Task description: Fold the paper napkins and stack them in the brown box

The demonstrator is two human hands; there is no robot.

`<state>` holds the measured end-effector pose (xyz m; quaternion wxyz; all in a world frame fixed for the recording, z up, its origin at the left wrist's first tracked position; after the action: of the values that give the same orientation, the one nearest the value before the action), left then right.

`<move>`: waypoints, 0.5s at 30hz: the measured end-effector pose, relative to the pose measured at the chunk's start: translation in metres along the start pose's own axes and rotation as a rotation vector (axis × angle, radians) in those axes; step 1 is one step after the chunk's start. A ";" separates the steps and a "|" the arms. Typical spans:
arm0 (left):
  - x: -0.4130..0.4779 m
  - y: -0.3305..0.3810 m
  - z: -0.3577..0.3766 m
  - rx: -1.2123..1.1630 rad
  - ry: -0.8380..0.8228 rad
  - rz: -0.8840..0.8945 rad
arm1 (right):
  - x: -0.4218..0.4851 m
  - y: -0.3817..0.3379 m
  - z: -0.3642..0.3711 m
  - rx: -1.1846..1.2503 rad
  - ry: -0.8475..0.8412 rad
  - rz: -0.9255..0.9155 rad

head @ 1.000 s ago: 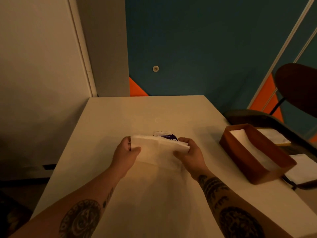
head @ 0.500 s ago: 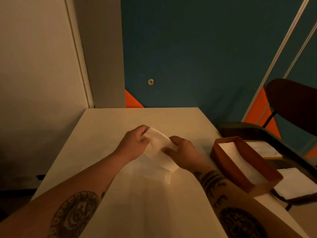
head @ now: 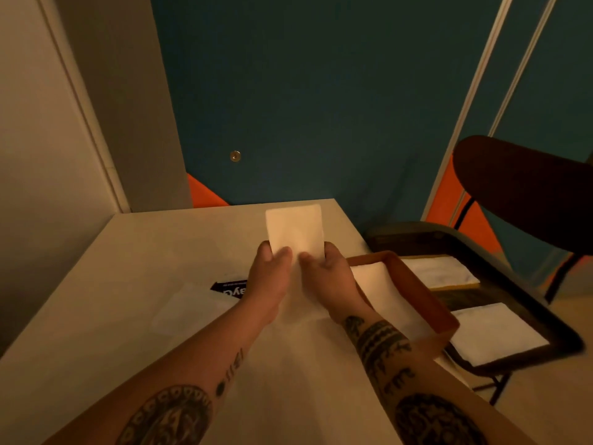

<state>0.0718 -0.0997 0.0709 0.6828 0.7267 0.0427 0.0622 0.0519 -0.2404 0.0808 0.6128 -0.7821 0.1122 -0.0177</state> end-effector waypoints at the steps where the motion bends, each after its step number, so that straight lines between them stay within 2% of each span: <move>1: -0.002 0.002 0.013 -0.003 0.005 -0.001 | 0.001 0.001 -0.012 0.004 0.016 -0.013; 9: -0.010 0.013 0.098 0.040 -0.079 0.029 | 0.012 0.007 -0.128 -0.104 0.151 -0.036; 15: -0.013 0.002 0.142 0.321 -0.113 0.062 | 0.026 0.048 -0.172 -0.274 0.191 0.118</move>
<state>0.0803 -0.2420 0.0641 0.5568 0.8299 -0.0088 0.0345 0.0416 -0.4200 0.0741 0.4869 -0.8452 0.2167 -0.0404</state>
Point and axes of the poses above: each hand's wrist, its own x-axis towards the middle knuckle, its own z-axis out of the palm, y = z × x, the point moved 8 cm from there along x, towards the middle knuckle, and after that the axes turned 4 degrees about z, right-handed, at the moved point
